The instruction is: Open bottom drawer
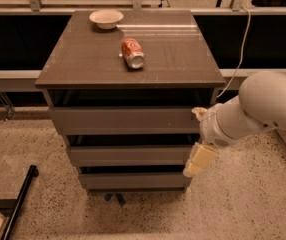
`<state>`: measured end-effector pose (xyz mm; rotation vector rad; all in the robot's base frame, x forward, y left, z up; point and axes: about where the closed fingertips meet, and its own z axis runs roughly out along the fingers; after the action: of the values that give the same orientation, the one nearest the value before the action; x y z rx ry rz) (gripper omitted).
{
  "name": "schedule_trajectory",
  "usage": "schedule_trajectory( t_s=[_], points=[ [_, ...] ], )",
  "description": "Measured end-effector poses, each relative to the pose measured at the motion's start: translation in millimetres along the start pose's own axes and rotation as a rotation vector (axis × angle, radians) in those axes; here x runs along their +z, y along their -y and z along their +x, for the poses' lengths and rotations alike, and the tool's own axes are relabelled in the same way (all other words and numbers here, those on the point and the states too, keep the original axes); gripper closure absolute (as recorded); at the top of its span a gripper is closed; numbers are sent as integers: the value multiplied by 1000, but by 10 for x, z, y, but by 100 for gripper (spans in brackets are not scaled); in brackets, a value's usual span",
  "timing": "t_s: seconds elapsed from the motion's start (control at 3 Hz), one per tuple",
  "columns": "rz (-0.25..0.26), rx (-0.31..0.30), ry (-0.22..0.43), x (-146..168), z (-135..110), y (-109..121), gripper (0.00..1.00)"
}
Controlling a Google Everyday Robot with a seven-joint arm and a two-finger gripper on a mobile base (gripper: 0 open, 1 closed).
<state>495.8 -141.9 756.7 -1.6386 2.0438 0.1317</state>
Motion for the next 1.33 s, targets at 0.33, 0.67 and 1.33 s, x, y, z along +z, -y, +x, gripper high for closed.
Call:
schedule_trajectory(
  t_s=[0.33, 0.67, 1.33],
  points=[
    [50, -12, 46, 502, 19, 173, 0],
    [91, -21, 96, 962, 119, 375, 0],
    [54, -16, 70, 1211, 161, 302, 0]
  ],
)
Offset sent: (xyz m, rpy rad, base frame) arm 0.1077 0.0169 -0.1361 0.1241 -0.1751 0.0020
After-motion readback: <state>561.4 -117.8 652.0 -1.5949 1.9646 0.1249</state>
